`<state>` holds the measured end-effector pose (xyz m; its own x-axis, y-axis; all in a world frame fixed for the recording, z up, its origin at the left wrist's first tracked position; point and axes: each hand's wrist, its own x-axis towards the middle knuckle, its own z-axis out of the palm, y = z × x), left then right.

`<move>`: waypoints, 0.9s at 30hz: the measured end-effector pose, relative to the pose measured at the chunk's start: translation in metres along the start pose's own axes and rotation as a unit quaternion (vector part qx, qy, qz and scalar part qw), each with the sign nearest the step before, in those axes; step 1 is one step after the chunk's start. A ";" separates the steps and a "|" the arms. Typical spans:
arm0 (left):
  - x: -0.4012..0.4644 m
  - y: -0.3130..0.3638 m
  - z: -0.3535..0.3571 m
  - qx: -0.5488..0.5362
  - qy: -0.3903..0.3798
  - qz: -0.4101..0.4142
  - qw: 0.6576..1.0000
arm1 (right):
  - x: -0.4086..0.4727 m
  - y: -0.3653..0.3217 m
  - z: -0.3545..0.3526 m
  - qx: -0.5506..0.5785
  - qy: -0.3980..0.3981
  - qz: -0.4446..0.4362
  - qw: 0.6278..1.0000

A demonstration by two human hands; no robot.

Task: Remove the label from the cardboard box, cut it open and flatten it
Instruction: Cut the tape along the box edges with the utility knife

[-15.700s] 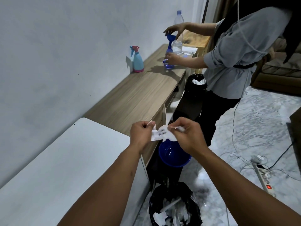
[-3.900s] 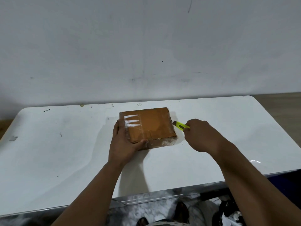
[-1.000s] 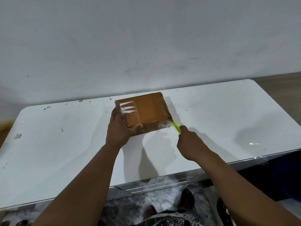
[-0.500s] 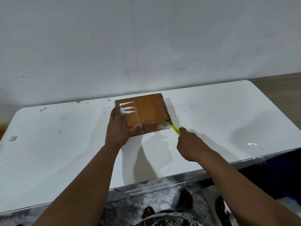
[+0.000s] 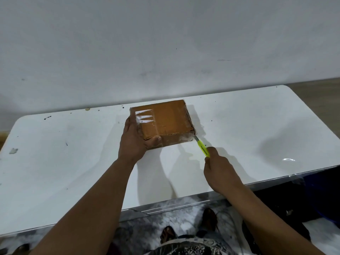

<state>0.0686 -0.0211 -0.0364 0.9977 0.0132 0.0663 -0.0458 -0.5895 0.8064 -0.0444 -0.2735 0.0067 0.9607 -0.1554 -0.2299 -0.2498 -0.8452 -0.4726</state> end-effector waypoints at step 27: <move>0.007 -0.003 -0.011 -0.004 -0.043 0.023 0.999 | 0.008 0.005 0.005 0.083 -0.022 0.013 0.996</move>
<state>0.0755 -0.0103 -0.0317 0.9950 -0.0846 0.0530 -0.0925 -0.5809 0.8087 -0.0383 -0.2761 -0.0021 0.9486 -0.1508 -0.2783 -0.2942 -0.7444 -0.5994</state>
